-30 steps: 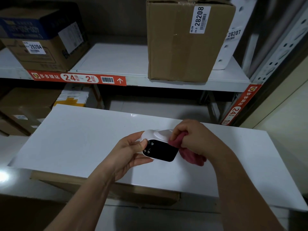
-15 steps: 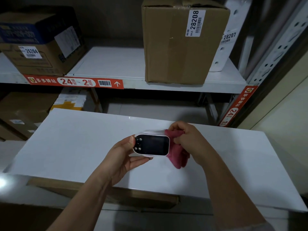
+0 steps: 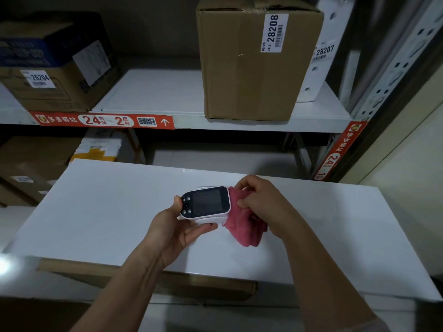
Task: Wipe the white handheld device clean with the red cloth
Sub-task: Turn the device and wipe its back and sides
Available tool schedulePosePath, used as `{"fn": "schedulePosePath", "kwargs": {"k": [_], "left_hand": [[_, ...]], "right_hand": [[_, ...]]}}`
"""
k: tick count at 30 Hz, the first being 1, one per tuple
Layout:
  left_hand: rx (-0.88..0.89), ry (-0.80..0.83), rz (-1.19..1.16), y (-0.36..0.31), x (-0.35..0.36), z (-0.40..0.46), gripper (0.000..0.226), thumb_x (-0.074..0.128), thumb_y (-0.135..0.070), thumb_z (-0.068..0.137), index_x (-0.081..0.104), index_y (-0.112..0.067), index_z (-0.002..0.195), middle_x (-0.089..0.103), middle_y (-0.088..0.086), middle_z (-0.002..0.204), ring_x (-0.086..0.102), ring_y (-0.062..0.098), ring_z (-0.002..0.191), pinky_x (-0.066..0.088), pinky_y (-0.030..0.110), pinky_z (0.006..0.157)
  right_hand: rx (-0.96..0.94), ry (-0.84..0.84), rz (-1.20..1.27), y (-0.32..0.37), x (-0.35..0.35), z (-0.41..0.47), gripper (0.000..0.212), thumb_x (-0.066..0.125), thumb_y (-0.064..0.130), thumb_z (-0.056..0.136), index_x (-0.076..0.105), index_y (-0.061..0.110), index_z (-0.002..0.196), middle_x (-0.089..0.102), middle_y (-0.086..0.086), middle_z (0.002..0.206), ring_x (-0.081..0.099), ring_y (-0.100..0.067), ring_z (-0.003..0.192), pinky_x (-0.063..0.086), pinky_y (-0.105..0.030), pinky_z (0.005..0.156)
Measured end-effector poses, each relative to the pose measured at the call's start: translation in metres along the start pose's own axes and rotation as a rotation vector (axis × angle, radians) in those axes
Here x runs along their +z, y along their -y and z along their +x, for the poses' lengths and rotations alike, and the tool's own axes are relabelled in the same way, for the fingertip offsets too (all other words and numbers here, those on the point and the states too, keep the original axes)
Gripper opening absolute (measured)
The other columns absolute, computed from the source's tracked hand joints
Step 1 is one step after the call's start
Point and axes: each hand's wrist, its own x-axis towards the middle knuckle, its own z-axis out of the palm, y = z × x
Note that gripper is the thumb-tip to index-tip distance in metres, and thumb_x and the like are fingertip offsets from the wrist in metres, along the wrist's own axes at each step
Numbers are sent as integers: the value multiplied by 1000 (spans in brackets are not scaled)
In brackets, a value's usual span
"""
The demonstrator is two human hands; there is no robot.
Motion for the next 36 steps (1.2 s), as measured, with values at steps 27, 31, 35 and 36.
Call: {"fn": "schedulePosePath", "kwargs": {"k": [27,31,35,36], "left_hand": [[129,-219,318,-2,17,-3,66,43,-58,92,50,-4,129,68,27,102,71,33,81,61,36,71],[152,-206,333,1,24,-3,62,44,-59,90,55,-7,123,70,26,99,72,31,81,61,35,72],[180,-209,288,4,31,-4,57,50,-54,90,60,-4,115,68,29,106,72,34,86,62,34,71],[186,-209,280,5,33,-3,55,51,-52,90,62,-3,112,67,30,107,72,36,90,62,34,71]], "right_hand": [[182,11,77,-4,1,0,23,48,0,77,49,10,98,53,-11,83,48,-22,66,37,-29,54],[197,15,74,-7,-1,1,24,46,-3,76,49,11,96,54,-14,86,49,-24,68,38,-31,56],[151,-22,52,-5,-3,-2,18,50,0,75,48,11,88,53,-11,77,48,-22,62,37,-32,53],[137,-29,55,-3,-3,-3,17,52,0,75,48,11,87,54,-11,76,48,-21,61,38,-31,54]]}}
